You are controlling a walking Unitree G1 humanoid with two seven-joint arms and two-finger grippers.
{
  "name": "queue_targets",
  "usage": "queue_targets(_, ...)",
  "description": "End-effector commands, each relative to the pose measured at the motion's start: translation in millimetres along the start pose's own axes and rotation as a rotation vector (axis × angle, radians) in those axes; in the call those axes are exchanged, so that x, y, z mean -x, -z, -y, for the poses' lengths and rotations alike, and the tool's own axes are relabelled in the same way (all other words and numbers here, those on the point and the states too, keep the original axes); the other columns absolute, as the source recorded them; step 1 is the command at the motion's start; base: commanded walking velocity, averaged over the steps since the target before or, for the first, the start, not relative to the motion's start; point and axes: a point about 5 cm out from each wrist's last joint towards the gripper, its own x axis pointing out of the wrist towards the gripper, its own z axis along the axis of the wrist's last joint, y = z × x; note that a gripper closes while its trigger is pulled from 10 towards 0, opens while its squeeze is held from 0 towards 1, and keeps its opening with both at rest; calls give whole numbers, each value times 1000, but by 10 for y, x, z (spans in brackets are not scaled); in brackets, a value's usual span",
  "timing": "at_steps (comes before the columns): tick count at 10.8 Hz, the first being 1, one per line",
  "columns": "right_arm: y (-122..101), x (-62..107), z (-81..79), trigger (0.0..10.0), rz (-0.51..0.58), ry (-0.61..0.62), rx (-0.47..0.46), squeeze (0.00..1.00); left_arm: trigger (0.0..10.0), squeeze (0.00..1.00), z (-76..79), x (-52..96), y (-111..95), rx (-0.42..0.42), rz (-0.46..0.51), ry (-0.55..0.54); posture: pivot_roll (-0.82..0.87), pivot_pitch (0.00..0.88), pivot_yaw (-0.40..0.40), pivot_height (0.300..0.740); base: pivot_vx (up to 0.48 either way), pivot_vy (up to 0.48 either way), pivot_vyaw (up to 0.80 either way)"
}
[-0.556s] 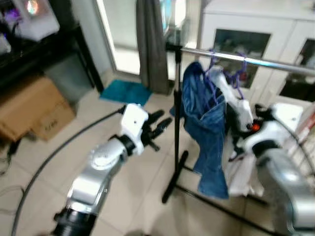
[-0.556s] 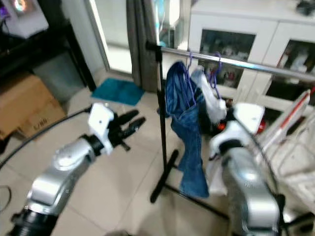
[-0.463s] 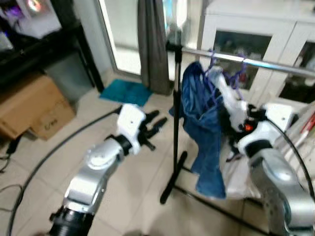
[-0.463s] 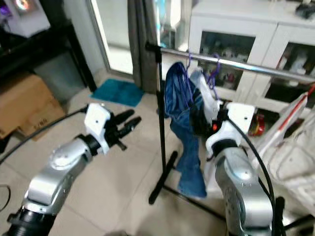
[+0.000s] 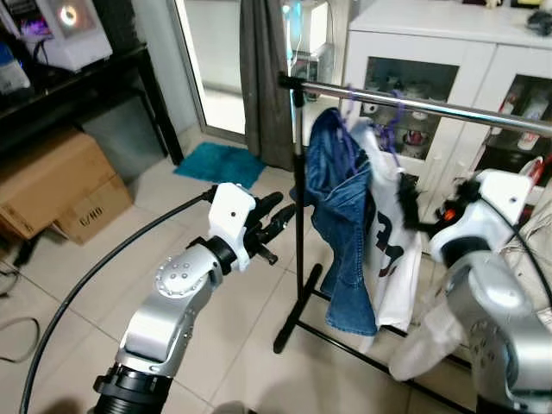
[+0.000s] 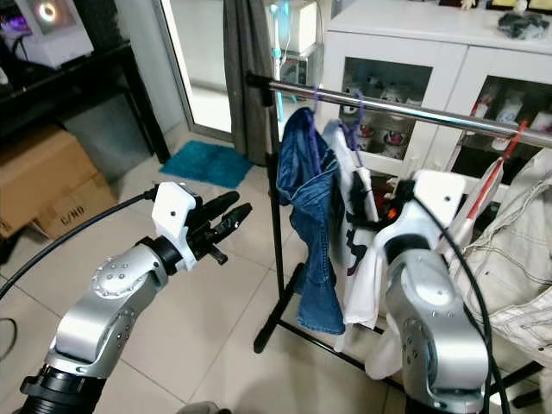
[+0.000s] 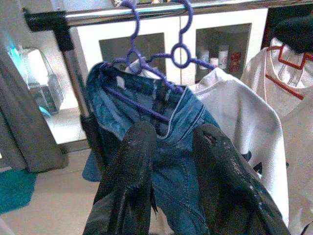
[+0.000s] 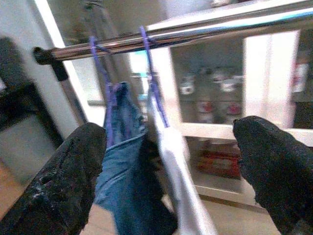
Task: Hang hanger
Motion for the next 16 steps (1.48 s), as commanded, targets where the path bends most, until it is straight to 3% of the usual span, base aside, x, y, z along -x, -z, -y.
queue_targets(1, -31, -35, 103, 10000, 2, 86, 20, 0, 10000, 0, -15, 27, -30, -13, 3, 2, 119, 0, 67, 740, 0, 0, 0)
queue_targets(2, -28, -76, 179, 10000, -8, 125, 48, 0, 10000, 0, 5, 24, -38, -18, 3, 27, 123, 0, 61, 740, 0, 0, 0)
queue_targets(3, -53, -156, 382, 10000, -38, 231, 85, 0, 10000, 0, 56, 45, -58, -21, 6, 82, 124, 0, 55, 740, 0, 0, 0)
queue_targets(6, -80, -309, 731, 10000, -107, 394, 118, 0, 10000, 0, 69, 35, -64, -29, 5, 106, 122, 0, 57, 740, 0, 0, 0)
queue_targets(7, -107, -352, 778, 10000, -114, 410, 123, 0, 10000, 0, 79, 34, -71, -30, 3, 123, 124, 0, 56, 740, 0, 0, 0)
queue_targets(10, -75, -617, 1012, 10000, -237, 438, 80, 0, 10000, 0, 145, 40, -118, -35, -10, 227, 128, 0, 59, 740, 0, 0, 0)
queue_targets(12, -79, -871, 1132, 10000, -301, 442, -15, 0, 10000, 0, 194, 35, -175, -59, -17, 318, 128, 0, 62, 740, 0, 0, 0)
queue_targets(14, -59, -998, 1187, 9961, -337, 457, -50, 0, 10000, 0, 200, 28, -207, -65, -14, 325, 137, 0, 52, 740, 0, 0, 0)
queue_targets(15, -21, -1028, 1236, 4000, -358, 476, -80, 0, 10000, 0, 201, 40, -207, -66, -15, 327, 138, 0, 48, 740, 0, 0, 0)
queue_targets(16, 21, -1049, 1295, 0, -370, 496, -112, 0, 10000, 0, 196, 47, -205, -66, -17, 327, 139, 0, 47, 740, 0, 0, 0)
